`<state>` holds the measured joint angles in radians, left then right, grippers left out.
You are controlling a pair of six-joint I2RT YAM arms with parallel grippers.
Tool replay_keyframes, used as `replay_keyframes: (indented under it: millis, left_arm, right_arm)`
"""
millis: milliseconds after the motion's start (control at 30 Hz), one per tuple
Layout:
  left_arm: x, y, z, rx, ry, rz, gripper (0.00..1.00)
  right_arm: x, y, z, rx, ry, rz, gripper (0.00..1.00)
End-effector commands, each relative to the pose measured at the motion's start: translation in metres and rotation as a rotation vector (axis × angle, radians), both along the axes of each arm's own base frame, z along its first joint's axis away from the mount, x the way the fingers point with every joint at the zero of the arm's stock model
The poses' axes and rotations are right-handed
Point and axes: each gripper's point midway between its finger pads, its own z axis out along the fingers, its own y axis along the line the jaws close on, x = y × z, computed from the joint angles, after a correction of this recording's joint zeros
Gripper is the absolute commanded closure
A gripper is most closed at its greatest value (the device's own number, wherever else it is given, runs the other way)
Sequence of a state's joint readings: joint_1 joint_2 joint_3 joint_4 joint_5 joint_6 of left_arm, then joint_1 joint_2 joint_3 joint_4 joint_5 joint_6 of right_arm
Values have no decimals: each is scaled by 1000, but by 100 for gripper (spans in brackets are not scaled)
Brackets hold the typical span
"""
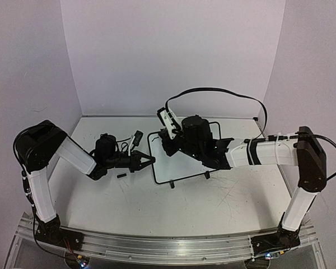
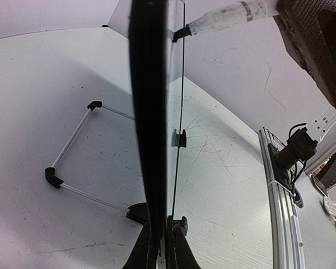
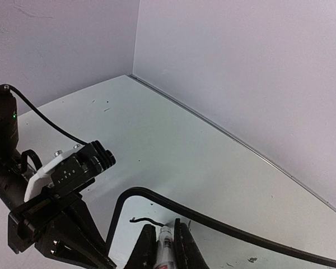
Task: Write a sentence on the whiteboard
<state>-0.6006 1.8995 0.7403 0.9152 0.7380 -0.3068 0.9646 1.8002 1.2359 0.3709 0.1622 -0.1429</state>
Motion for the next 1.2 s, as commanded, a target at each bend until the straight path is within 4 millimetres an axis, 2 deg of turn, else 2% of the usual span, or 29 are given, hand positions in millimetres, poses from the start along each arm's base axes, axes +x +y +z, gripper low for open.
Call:
replay_keyframes:
  millis: [0,167,467,1167]
  left_arm:
    - [1,-4,4,28,-61,-4,100]
    - [1,-4,4,29,-62,-4,100]
    - [-1,-2,4,33,-59,-2,100]
    - [0,-3,4,39,-62,-5,100]
  right_arm:
    - [-18,2,40,105,-57,108,100]
    - [-17,13,35,97,-42,135,100]
    - [-7,9,33,91,-42,75,100]
    - [-1,7,17,58,-25,40,100]
